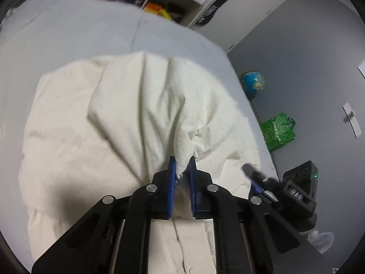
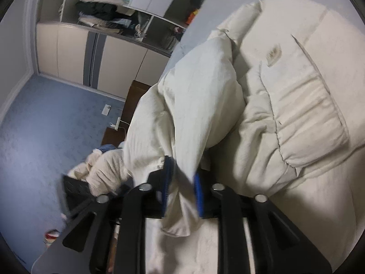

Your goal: Fold large clothes

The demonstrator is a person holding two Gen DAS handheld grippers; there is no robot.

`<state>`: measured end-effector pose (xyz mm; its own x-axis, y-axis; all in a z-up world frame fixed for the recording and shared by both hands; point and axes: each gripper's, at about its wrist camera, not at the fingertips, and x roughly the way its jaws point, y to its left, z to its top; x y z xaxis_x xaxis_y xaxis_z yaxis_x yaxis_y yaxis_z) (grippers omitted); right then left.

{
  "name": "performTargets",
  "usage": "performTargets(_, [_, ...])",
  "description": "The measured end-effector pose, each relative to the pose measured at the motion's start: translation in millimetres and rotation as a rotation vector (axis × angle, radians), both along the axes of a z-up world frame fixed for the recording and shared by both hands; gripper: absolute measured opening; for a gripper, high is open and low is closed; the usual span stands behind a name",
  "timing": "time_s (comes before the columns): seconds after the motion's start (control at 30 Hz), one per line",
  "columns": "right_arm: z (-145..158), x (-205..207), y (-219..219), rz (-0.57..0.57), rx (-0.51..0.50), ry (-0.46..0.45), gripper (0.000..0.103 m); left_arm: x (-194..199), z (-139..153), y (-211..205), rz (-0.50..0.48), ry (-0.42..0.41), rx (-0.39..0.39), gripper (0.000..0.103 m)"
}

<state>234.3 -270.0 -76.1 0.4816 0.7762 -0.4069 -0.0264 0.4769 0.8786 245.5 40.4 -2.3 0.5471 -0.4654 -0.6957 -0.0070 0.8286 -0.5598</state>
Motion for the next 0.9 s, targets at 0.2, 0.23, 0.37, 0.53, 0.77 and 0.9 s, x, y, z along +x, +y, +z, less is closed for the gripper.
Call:
performTargets(0.2, [-20.4, 9.6, -17.3, -0.121, 0.126, 0.071, 0.008, -16.3, -14.1, 8.8, 0.044, 0.045, -0.093, 0.01])
performTargets(0.23, [-18.5, 15.9, -16.4, -0.127, 0.107, 0.07, 0.006, -17.8, -16.8, 9.3, 0.045, 0.053, -0.096, 0.01])
performTargets(0.37, [-6.2, 30.8, -37.4, -0.233, 0.168, 0.031, 0.003, -23.7, -33.2, 8.2, 0.043, 0.097, -0.129, 0.01])
performTargets(0.53, [-18.2, 45.6, -58.4, -0.263, 0.207, 0.08, 0.003, -25.6, -43.6, -15.8, -0.014, 0.094, -0.131, 0.009])
performTargets(0.77, [-12.6, 16.1, -71.8, -0.167, 0.082, 0.071, 0.024, -25.6, -44.0, -19.3, -0.01, 0.096, -0.148, 0.012])
performTargets(0.9, [21.8, -9.5, -71.2, -0.137, -0.071, -0.034, 0.047, -27.0, -36.3, -24.0, -0.011, 0.074, -0.12, 0.015])
